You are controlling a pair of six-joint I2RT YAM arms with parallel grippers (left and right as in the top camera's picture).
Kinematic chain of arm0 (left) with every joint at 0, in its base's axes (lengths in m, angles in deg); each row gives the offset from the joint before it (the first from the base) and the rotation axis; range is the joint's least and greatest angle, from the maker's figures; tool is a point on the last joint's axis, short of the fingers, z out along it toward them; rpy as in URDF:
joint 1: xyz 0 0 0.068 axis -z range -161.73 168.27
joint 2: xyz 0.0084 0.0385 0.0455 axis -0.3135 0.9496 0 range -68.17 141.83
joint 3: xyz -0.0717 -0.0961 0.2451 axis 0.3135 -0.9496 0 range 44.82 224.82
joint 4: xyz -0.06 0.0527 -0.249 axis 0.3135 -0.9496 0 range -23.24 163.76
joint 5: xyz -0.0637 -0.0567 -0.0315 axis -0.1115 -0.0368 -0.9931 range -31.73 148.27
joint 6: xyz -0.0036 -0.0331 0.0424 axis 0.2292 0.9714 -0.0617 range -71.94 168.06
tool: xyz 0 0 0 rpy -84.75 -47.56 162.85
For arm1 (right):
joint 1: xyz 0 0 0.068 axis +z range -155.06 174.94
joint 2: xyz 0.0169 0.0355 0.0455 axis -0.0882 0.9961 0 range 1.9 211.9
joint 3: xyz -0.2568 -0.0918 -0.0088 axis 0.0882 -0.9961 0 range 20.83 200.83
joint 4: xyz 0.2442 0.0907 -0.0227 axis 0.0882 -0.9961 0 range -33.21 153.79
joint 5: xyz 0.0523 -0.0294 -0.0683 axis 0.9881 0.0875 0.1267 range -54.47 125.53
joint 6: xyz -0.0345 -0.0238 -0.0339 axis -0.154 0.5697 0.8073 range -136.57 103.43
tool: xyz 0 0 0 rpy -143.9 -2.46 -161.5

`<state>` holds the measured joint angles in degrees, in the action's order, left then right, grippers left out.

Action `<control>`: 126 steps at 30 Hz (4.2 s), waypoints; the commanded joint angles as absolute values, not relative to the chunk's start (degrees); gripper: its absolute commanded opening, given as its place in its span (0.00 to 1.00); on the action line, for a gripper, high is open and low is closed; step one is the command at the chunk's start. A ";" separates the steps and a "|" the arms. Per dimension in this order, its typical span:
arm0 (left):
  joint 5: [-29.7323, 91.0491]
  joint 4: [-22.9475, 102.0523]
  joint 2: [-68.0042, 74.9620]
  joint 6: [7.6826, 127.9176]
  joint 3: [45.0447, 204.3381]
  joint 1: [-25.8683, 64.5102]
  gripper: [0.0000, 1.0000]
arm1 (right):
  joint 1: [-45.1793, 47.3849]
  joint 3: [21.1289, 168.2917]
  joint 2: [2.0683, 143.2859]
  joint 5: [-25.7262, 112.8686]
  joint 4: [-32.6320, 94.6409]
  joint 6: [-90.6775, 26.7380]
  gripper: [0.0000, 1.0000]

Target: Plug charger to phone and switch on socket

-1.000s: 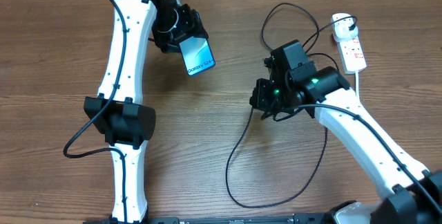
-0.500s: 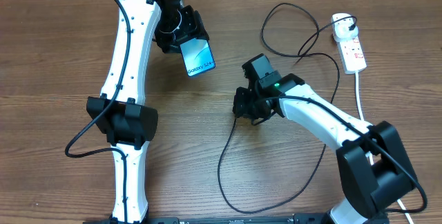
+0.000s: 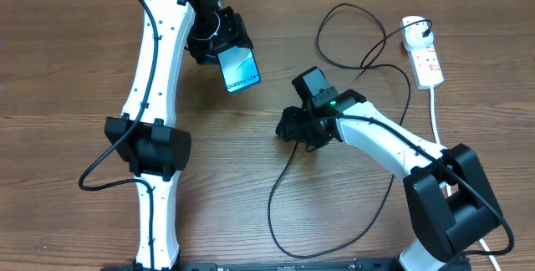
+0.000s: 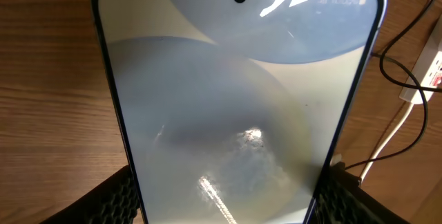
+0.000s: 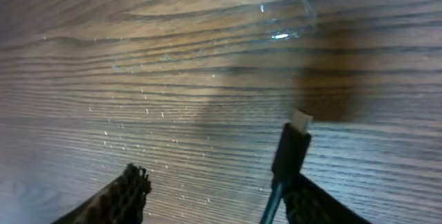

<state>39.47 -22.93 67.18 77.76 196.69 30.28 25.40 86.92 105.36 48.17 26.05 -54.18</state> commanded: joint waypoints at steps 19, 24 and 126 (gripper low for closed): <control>39.40 -23.03 65.21 77.89 198.26 30.70 0.41 | 25.70 86.52 105.21 43.78 21.73 -54.33 1.00; 39.40 -23.03 65.21 77.87 198.26 30.74 0.42 | 24.83 87.64 105.19 46.25 18.84 -55.38 1.00; 29.30 -16.30 65.21 123.52 198.22 33.30 0.41 | 17.05 97.63 100.32 60.96 50.03 -72.25 0.33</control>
<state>30.42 -16.63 67.18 122.96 196.69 33.25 16.83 96.58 101.67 63.19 49.81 -75.79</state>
